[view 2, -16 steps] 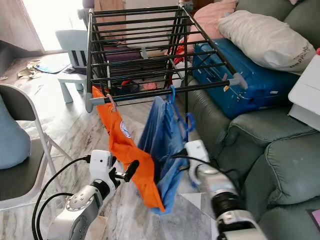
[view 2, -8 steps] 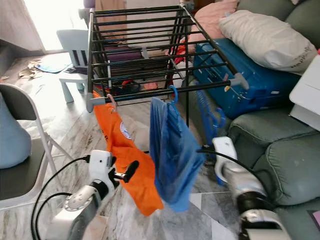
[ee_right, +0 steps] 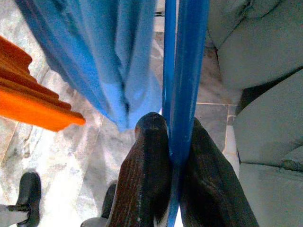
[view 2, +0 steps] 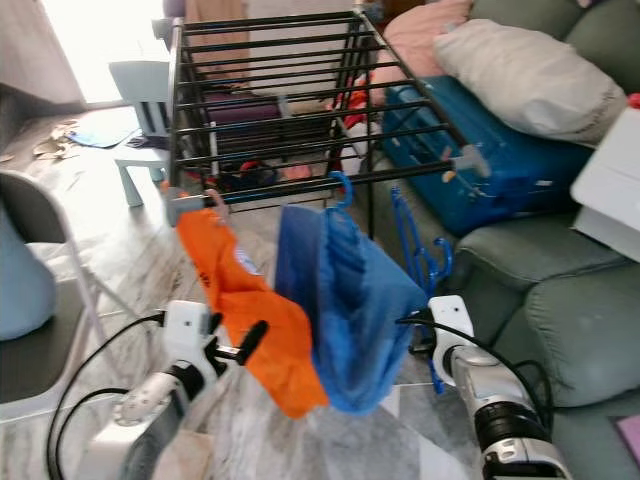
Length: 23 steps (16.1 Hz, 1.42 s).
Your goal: Hang hanger
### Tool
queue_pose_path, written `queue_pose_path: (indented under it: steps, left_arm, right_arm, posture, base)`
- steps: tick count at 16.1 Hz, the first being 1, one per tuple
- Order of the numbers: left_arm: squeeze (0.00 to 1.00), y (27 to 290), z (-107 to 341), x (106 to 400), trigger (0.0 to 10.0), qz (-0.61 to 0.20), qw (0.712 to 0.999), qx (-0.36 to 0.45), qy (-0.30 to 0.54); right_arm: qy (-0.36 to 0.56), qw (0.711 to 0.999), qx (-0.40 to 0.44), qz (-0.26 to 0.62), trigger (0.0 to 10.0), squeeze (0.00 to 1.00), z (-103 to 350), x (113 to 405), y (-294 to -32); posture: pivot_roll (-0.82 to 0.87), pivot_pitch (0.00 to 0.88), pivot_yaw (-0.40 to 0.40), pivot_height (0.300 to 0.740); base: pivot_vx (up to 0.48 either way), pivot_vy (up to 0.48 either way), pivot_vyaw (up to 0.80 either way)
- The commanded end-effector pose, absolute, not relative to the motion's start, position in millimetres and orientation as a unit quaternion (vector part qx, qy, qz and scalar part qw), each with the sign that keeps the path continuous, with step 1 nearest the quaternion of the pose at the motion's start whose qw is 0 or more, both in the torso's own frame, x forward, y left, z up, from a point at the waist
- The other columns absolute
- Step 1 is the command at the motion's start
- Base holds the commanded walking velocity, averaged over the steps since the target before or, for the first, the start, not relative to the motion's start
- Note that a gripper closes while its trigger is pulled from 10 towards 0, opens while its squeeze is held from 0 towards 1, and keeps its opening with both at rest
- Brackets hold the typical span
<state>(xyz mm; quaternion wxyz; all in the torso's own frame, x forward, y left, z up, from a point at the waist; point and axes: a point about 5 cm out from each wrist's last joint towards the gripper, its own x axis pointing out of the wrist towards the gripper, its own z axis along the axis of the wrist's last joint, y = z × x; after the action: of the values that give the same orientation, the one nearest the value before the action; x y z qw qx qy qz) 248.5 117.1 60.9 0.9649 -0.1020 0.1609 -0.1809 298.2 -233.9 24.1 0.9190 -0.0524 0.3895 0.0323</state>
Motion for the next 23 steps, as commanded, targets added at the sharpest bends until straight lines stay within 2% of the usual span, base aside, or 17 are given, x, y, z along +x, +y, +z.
queue_pose_path:
  steps: [1, 6, 9, 13, 20, 23]
  left_arm:
    - [0.00, 113, 63, 248, 10.0, -0.190, 0.963, -0.108, 0.159]
    - [0.00, 121, 63, 248, 10.0, -0.162, 0.969, -0.102, 0.153]
    - [0.00, 146, 65, 241, 10.0, -0.070, 0.986, -0.074, 0.128]
    - [0.00, 163, 67, 234, 10.0, -0.022, 0.990, -0.072, 0.123]
    - [0.00, 155, 63, 231, 10.0, -0.031, 0.988, -0.078, 0.132]
    - [0.00, 156, 64, 233, 10.0, -0.034, 0.988, -0.076, 0.130]
  right_arm:
    - [0.378, 0.924, -0.056, 0.032, 10.0, 0.00, 30, 301, -237]
    - [0.370, 0.926, -0.061, 0.045, 10.0, 0.00, 31, 298, -233]
    - [0.368, 0.925, -0.070, 0.063, 10.0, 0.00, 30, 294, -230]
    - [0.357, 0.929, -0.067, 0.070, 10.0, 0.00, 34, 295, -225]
    - [0.355, 0.930, -0.059, 0.077, 10.0, 0.00, 33, 293, -216]
    - [0.352, 0.931, -0.059, 0.079, 10.0, 0.00, 35, 295, -215]
  posture:
    - [-0.09, 0.000, 0.020, 0.740]
    - [-0.09, 0.000, 0.024, 0.740]
    - [-0.08, 0.000, 0.029, 0.740]
    - [-0.07, 0.000, 0.025, 0.740]
    - [-0.07, 0.000, 0.026, 0.740]
    - [-0.07, 0.000, 0.024, 0.740]
  base:
    - [0.000, -0.322, 0.00]
    - [0.000, -0.325, 0.00]
    - [0.000, 0.000, 0.00]
    - [0.000, 0.000, 0.00]
    - [0.000, 0.000, 0.00]
    - [0.364, 0.000, 0.00]
